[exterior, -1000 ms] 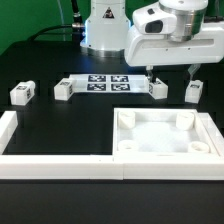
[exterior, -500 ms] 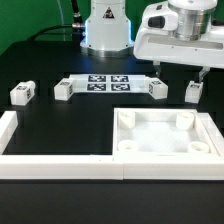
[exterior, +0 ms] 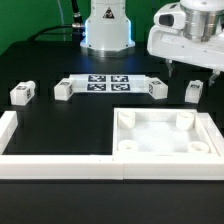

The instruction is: Assemble square table

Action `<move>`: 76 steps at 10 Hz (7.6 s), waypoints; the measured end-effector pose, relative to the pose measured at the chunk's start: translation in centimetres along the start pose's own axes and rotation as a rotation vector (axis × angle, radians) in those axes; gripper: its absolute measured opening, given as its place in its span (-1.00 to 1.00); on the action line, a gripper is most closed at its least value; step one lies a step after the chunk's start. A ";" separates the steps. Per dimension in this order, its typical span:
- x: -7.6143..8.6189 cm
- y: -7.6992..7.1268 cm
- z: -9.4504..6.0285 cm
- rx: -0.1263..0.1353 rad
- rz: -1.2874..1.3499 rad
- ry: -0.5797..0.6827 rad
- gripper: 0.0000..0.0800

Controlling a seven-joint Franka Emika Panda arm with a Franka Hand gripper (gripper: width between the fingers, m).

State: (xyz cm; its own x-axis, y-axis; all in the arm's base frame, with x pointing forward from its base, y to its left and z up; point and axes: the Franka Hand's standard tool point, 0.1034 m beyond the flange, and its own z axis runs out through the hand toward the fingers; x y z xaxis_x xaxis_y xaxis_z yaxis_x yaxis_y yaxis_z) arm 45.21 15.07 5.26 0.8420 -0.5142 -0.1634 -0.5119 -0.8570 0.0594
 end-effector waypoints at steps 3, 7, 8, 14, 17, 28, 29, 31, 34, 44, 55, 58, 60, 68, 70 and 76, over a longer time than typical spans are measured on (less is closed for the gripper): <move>-0.2 -0.9 0.6 0.102 -0.016 0.048 0.62; 0.3 -2.2 0.8 0.161 -0.067 0.108 0.62; 0.3 -2.2 0.8 0.160 -0.068 0.108 0.62; 0.9 -1.7 0.3 0.118 -0.183 -0.009 0.62; 0.8 -0.6 0.3 0.055 -0.215 -0.236 0.62; -0.3 -0.8 3.8 -0.093 -0.265 -0.731 0.62; -0.6 -0.8 3.9 -0.095 -0.266 -0.730 0.62; -1.0 -0.7 4.6 -0.100 -0.267 -0.735 0.62; -1.8 -1.1 5.1 -0.106 -0.280 -0.732 0.62; -1.9 -1.3 5.1 -0.102 -0.285 -0.729 -0.28; 1.7 -0.8 -2.1 -0.074 -0.301 -0.736 -0.27; 2.9 -1.4 -3.4 -0.002 -0.320 -0.546 -0.27; 4.6 -1.7 -5.6 0.028 -0.318 -0.460 -0.27; 7.9 -3.3 -8.6 0.165 -0.360 0.106 -0.27; 9.5 -2.7 -9.9 0.175 -0.384 0.172 -0.27; 11.8 -0.9 -11.2 0.159 -0.499 0.196 -0.27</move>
Offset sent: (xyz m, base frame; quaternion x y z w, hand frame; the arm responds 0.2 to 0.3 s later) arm 0.0078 0.0277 -0.0069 0.1083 0.0354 -0.0429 0.9926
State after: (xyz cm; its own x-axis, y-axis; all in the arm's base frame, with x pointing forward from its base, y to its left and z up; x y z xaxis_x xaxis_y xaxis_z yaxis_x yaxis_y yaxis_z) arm 57.55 9.36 14.35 0.9970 -0.0570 0.0532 -0.0497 -0.9902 -0.1303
